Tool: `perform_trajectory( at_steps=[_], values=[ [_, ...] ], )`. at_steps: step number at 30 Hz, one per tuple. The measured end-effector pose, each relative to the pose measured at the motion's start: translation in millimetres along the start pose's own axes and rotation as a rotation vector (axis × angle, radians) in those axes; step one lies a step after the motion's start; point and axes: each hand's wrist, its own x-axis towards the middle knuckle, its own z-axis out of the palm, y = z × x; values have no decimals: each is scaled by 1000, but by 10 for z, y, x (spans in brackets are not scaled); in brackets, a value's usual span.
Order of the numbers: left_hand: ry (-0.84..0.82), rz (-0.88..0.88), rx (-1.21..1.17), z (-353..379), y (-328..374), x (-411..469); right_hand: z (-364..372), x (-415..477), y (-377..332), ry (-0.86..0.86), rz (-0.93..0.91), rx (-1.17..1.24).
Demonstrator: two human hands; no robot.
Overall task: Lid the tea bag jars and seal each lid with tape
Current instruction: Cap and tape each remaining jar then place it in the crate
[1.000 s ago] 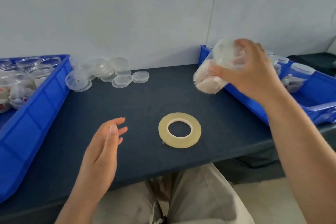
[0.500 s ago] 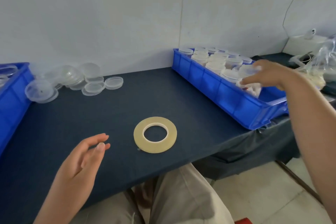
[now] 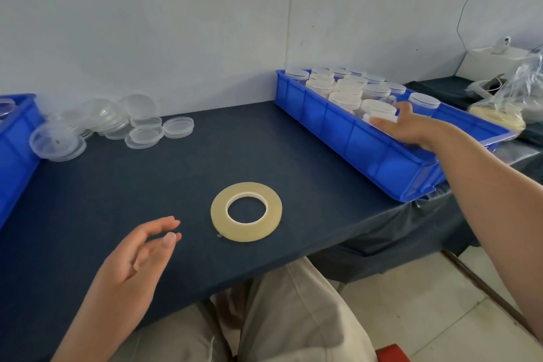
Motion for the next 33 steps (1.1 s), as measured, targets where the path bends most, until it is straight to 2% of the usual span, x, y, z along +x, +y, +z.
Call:
perform_trajectory(
  at_steps=[3,8,11,15,18,20,23,26,29,31,33],
  values=[
    [-13,-30,35,-15,-10,7,89,92,-92,-1,58,63],
    [14,-52,64,-79,-10,18,10,180,-363,-17,102,-51],
    [14,-79,76,-82,-13,10,-2,282,-417,-37,134,69],
    [-16,-95,86,-69,13,-13,-47,243,-358,29,158,181],
    [-14,-76,87,-63,21,-17,-185,48,-428,70,138,19],
    [-8,-67,100,-47,14,-23,-232,-118,-562,189,14,-101],
    [4,-44,126,20,14,-33,-78,-558,-919,254,-316,21],
    [21,10,159,92,14,-41,304,-1232,-1324,181,-623,245],
    [43,17,183,129,24,-60,859,-1891,-1648,41,-908,293],
    [74,-3,163,120,49,-60,1334,-2168,-1797,-55,-990,269],
    [72,-9,200,80,85,-49,1835,-2380,-1903,-104,-982,249]
  ],
)
